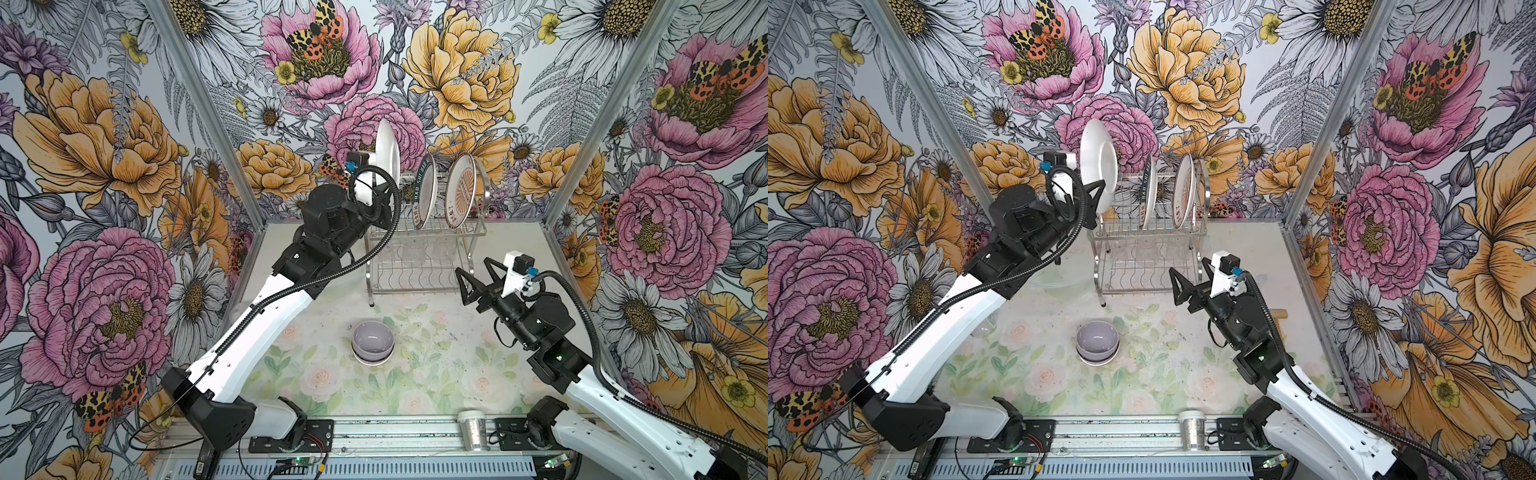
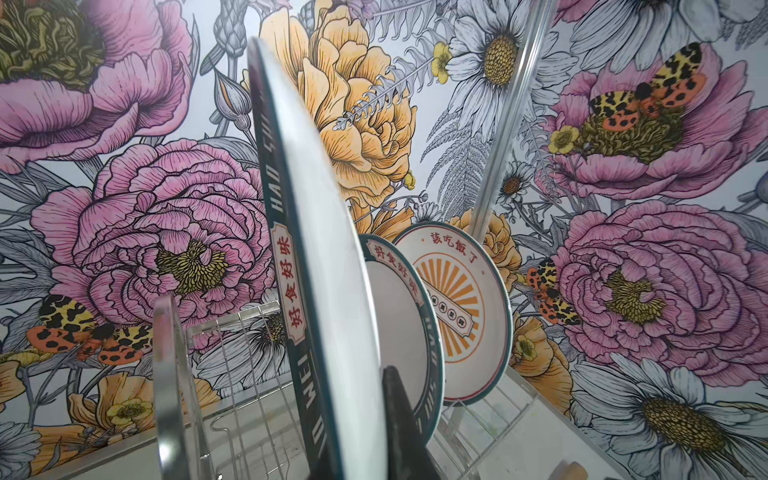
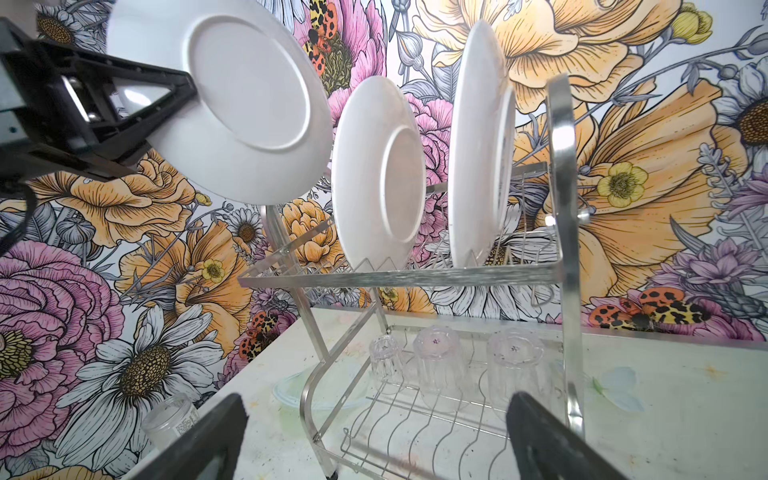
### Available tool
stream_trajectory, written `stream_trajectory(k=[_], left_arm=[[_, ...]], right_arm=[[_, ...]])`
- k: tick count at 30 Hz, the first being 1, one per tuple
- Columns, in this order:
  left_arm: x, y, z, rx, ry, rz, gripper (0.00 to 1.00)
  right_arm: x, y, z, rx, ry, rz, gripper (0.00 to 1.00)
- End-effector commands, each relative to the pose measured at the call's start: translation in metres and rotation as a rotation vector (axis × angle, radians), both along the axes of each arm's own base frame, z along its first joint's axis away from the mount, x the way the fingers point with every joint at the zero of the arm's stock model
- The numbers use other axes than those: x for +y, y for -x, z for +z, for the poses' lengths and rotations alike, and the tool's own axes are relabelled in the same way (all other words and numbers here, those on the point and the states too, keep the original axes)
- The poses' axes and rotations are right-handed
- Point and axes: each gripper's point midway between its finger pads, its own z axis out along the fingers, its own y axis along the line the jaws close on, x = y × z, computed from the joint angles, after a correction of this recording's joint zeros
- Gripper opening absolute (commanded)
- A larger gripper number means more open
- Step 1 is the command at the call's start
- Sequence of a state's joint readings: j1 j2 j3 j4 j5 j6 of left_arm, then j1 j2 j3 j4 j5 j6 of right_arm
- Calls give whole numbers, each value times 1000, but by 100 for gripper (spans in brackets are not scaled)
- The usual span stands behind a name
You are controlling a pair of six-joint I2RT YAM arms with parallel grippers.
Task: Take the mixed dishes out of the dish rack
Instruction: 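Lift the green-rimmed plate out of the rack toward the robot with the left gripper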
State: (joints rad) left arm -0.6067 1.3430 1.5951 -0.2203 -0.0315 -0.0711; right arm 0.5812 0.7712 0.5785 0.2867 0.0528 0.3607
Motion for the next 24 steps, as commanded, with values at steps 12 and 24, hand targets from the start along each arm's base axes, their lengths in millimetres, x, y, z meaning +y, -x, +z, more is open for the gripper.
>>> stream_trajectory(k=[12, 24], left_arm=[[5, 112, 5, -166, -134, -240, 0], [16, 174, -71, -205, -409, -291, 0]], right_arm=[[-20, -6, -17, 137, -112, -104, 100], [-29, -3, -29, 287, -154, -145, 100]])
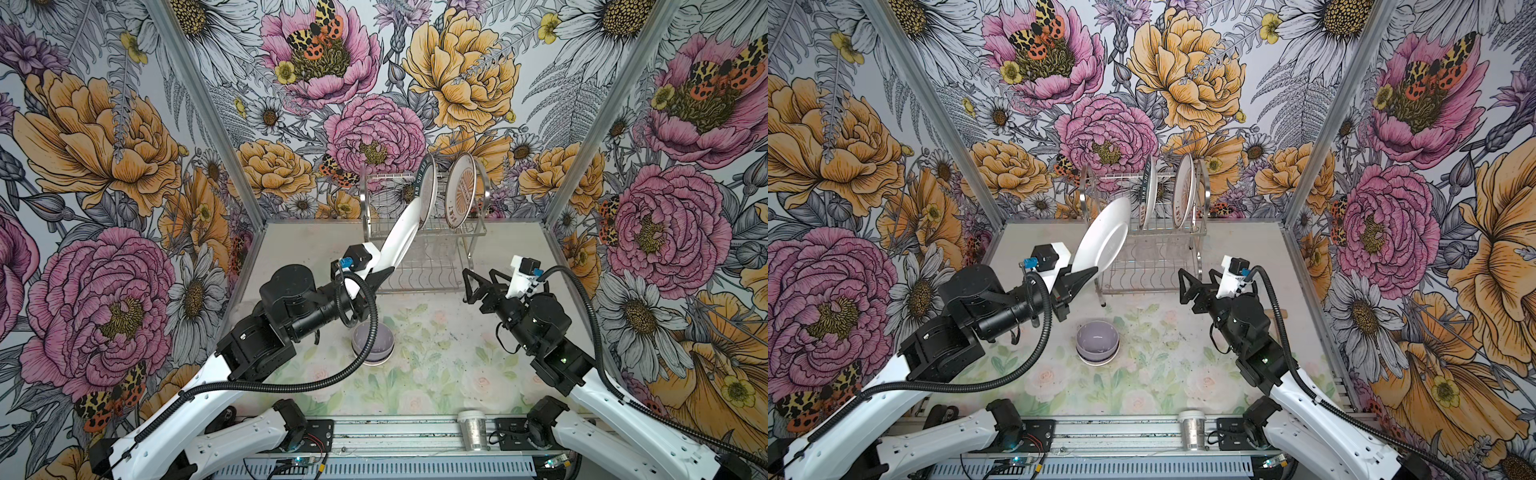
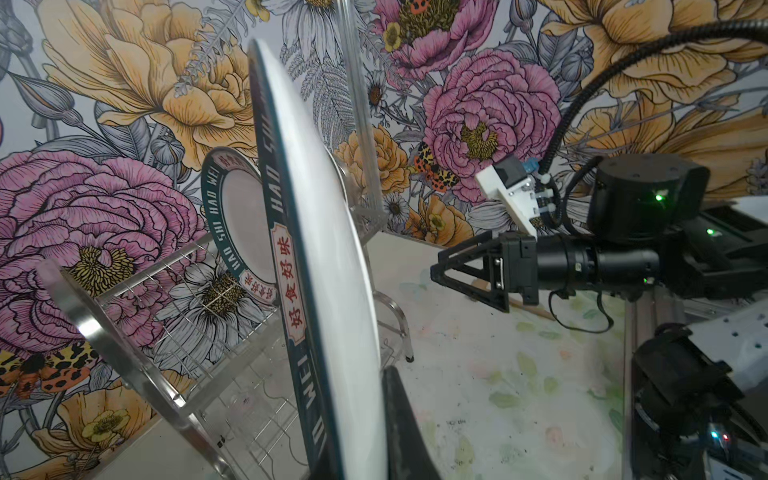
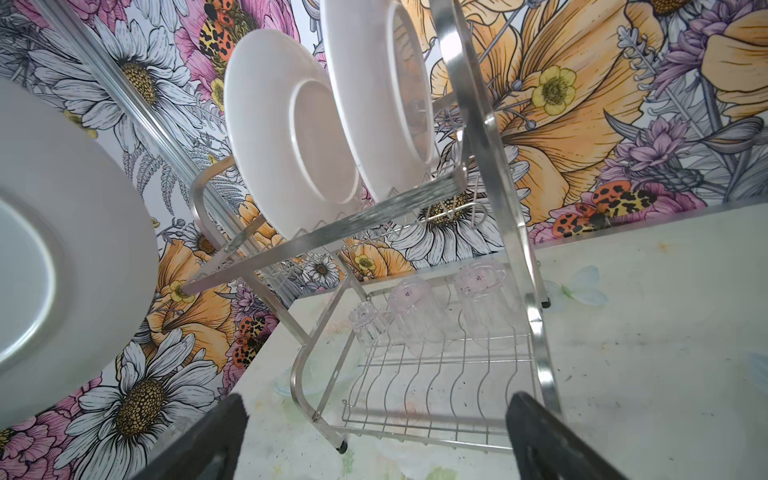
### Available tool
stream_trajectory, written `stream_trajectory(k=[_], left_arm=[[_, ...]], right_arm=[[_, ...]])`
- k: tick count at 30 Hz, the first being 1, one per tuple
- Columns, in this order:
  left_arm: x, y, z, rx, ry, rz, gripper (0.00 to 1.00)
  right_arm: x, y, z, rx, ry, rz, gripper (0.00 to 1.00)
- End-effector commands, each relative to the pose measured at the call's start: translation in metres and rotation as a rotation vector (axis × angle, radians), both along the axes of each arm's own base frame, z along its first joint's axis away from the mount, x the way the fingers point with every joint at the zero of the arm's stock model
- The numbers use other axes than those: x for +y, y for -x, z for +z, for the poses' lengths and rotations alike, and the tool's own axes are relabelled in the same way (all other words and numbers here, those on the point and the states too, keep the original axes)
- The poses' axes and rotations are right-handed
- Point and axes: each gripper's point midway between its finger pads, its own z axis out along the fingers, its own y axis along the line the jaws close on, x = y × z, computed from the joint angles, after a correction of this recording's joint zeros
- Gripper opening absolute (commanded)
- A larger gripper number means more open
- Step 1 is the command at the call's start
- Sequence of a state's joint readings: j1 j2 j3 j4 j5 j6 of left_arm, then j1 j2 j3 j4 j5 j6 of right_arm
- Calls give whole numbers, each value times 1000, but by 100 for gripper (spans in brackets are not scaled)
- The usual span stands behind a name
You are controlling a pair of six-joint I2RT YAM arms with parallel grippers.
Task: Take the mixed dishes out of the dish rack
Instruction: 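Lift the green-rimmed plate out of the rack toward the robot with the left gripper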
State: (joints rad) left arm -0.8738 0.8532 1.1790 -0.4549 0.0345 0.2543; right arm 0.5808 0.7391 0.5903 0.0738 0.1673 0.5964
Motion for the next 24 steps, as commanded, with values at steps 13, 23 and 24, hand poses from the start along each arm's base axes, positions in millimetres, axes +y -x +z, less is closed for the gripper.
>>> stream_trajectory(k=[13, 23, 24], left_arm=[[24, 32, -67, -212, -335, 42, 0], [10, 16, -132, -367, -688, 80, 0], [10, 14, -136, -399, -719, 91, 0]], right_arm=[[-17, 17, 15, 147, -65, -12, 99], [15, 32, 27, 272, -150, 220, 98], [20, 33, 26, 295, -159, 249, 98]])
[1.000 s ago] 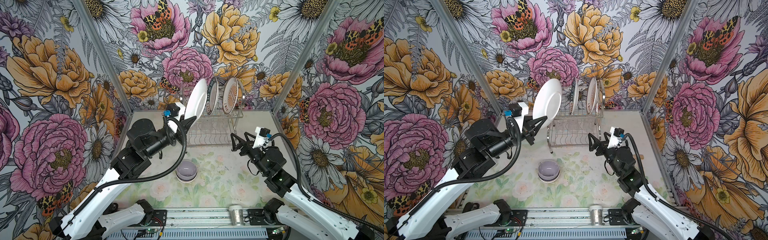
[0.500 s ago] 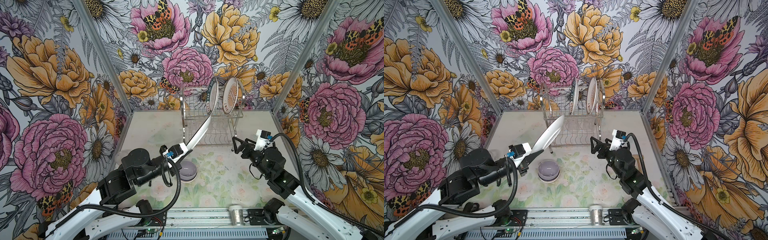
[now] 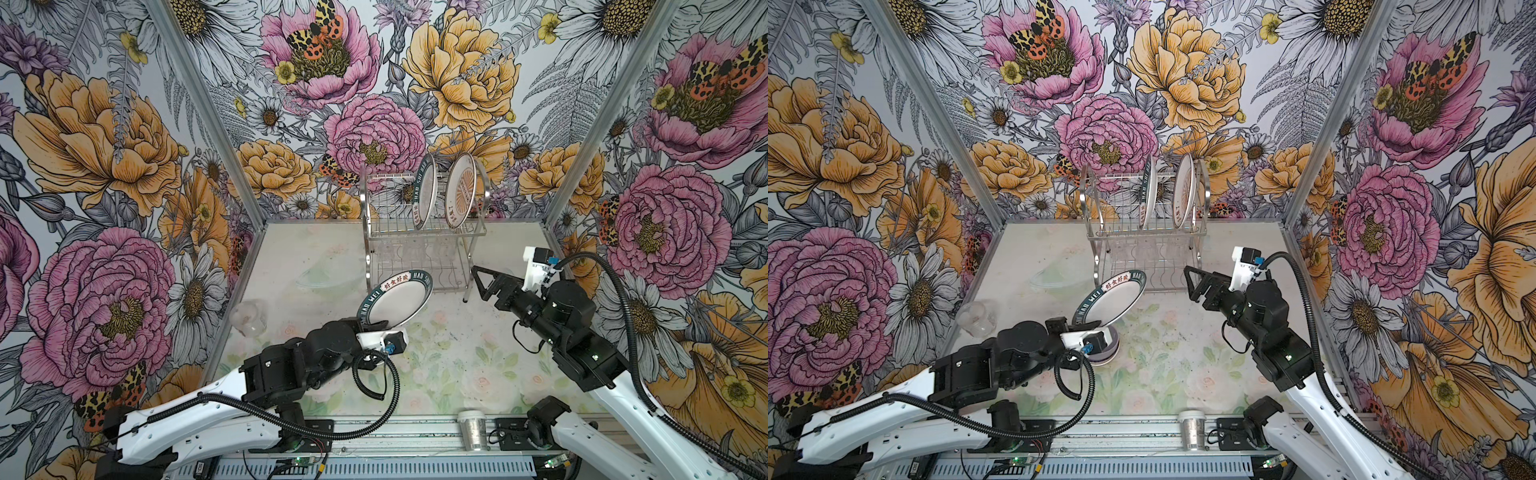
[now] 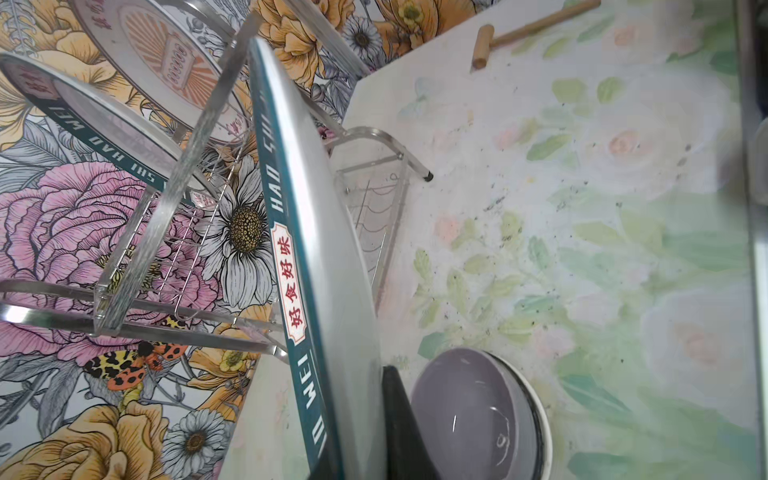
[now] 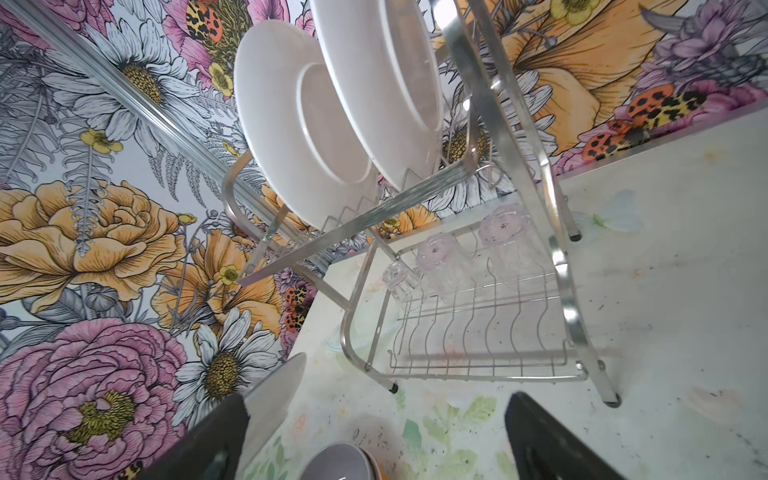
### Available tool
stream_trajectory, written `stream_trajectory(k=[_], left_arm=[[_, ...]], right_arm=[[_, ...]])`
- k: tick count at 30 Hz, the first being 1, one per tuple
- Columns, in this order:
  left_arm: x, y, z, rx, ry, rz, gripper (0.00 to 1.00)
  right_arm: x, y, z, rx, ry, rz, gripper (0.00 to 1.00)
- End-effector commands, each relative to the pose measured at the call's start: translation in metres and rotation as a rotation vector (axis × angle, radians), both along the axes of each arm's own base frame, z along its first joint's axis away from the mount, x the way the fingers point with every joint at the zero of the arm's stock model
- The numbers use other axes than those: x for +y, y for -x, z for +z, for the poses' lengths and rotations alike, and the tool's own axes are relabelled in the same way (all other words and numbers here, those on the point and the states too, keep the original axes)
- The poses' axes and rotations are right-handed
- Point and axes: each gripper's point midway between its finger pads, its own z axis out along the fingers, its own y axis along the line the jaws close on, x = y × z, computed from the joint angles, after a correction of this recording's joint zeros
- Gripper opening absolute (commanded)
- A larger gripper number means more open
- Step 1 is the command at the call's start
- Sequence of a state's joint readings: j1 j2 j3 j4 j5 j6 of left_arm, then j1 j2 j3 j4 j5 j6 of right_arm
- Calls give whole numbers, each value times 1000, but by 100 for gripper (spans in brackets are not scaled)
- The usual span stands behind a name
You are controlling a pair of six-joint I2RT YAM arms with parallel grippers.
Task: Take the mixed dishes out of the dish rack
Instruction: 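Lift the green-rimmed plate out of the rack toward the robot with the left gripper, then lower the plate flat onto the table while the right gripper reaches to its rim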
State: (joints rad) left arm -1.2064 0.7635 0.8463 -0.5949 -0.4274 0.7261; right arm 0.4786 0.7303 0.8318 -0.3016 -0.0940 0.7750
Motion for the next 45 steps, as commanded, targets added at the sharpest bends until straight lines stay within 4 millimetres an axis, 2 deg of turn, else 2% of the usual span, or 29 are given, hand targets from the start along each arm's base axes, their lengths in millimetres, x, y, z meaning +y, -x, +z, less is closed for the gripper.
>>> stream_trajectory(k=[1, 7, 11, 15, 19, 27, 30, 36, 41, 45], left_arm=[[3, -13, 16, -195, -50, 47, 0], [0, -19, 1, -364, -150, 53, 0], [-2, -24, -6, -440, -195, 61, 0], [-8, -26, -14, -468, -242, 50, 0], [-11, -26, -24, -464, -273, 33, 0], [-17, -27, -31, -459, -288, 25, 0], [-17, -28, -36, -456, -302, 22, 0], [-18, -29, -42, -454, -324, 19, 0], [-19, -29, -44, -449, -333, 19, 0], [-19, -30, -45, -445, -338, 20, 0]], right_arm=[[24, 11, -6, 106, -50, 147, 97], [59, 10, -19, 249, -92, 314, 87], [71, 7, -31, 316, -94, 361, 84], [77, 1, -49, 374, -81, 363, 80], [82, -3, -58, 404, -72, 372, 75], [94, -5, -74, 475, -72, 419, 57], [97, -4, -77, 492, -74, 440, 46], [104, -3, -81, 520, -78, 477, 33], [107, 0, -82, 526, -81, 505, 28], [108, 3, -82, 535, -88, 523, 20]])
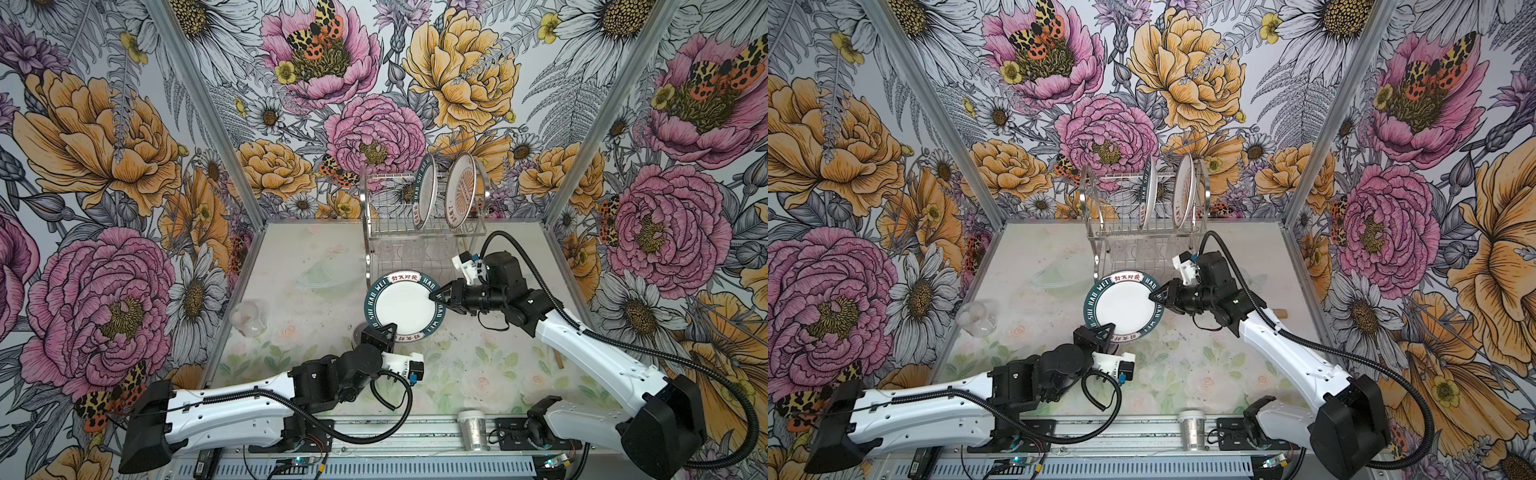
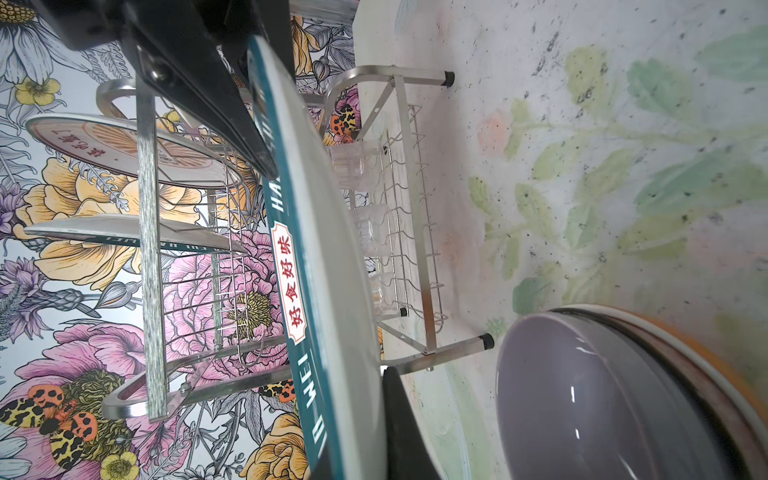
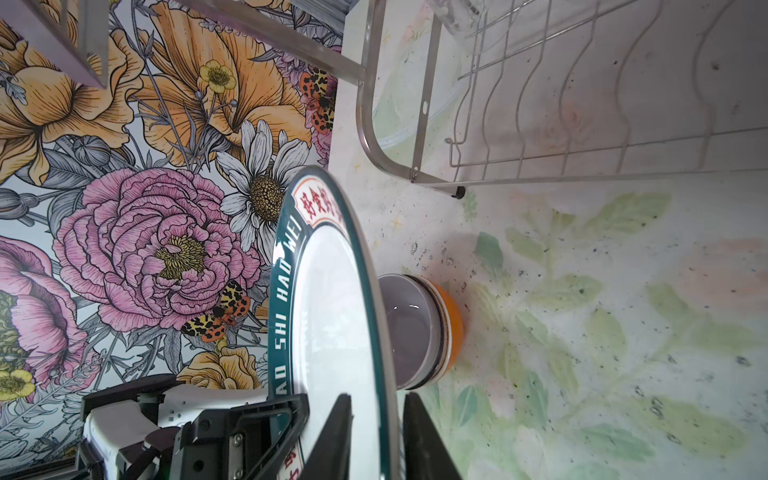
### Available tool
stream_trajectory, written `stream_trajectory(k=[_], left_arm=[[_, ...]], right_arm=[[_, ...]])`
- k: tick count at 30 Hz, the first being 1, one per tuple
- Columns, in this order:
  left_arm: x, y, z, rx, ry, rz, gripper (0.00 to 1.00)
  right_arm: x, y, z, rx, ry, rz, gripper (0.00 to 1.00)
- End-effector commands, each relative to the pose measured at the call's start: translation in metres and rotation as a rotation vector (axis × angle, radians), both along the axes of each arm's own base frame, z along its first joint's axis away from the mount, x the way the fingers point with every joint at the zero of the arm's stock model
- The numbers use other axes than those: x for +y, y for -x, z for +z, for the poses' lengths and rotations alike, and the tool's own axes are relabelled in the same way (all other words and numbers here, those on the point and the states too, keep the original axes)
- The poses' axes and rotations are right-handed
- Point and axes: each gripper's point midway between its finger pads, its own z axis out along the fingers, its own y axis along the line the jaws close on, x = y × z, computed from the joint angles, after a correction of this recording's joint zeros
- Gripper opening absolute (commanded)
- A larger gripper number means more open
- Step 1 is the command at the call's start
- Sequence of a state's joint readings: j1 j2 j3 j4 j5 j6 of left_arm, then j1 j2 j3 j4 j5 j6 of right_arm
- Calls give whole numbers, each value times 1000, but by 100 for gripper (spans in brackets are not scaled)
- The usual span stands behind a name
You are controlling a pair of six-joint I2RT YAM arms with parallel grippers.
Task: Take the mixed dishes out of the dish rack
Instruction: 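Lower the plate flat onto the table while the right gripper reaches to its rim, then open the left gripper and draw it back while the right gripper holds the plate rim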
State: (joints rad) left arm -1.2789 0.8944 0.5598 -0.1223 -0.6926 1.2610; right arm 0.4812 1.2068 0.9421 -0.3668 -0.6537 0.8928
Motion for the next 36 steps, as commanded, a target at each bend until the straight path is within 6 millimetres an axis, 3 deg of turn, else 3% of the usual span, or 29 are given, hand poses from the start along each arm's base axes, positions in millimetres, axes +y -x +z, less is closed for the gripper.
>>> stream_trajectory(k=[1, 7, 9, 10, 13, 15, 21, 26, 32, 36], left_arm=[[1, -5, 14, -32, 58, 32, 0], [1, -9, 14, -37, 69, 56, 0], [1, -11, 13, -33, 71, 63, 7], [1, -11, 13, -31, 77, 65, 14], [1, -11, 20, -26, 113, 73, 67], [1, -12, 28, -24, 158, 83, 86], [5, 1, 67, 86, 405, 74, 96], [17, 16, 102, 285, 654, 65, 99], [29, 33, 139, 570, 949, -13, 99], [44, 32, 152, 640, 1076, -23, 99]], right_arm=[[7, 4, 14, -24, -31, 46, 18], [5, 3, 18, -46, -32, 40, 6], [4, 2, 22, -57, -33, 32, 0], [2, 1, 24, -67, -34, 27, 0], [-3, -2, 31, -104, -29, -2, 0], [-11, -6, 38, -147, -16, -43, 0], [-41, -9, 50, -250, 7, -127, 0], [-82, -3, 48, -264, 2, -211, 0], [-103, 10, 9, -192, 61, -251, 0], [-107, 17, -25, -125, 97, -256, 0]])
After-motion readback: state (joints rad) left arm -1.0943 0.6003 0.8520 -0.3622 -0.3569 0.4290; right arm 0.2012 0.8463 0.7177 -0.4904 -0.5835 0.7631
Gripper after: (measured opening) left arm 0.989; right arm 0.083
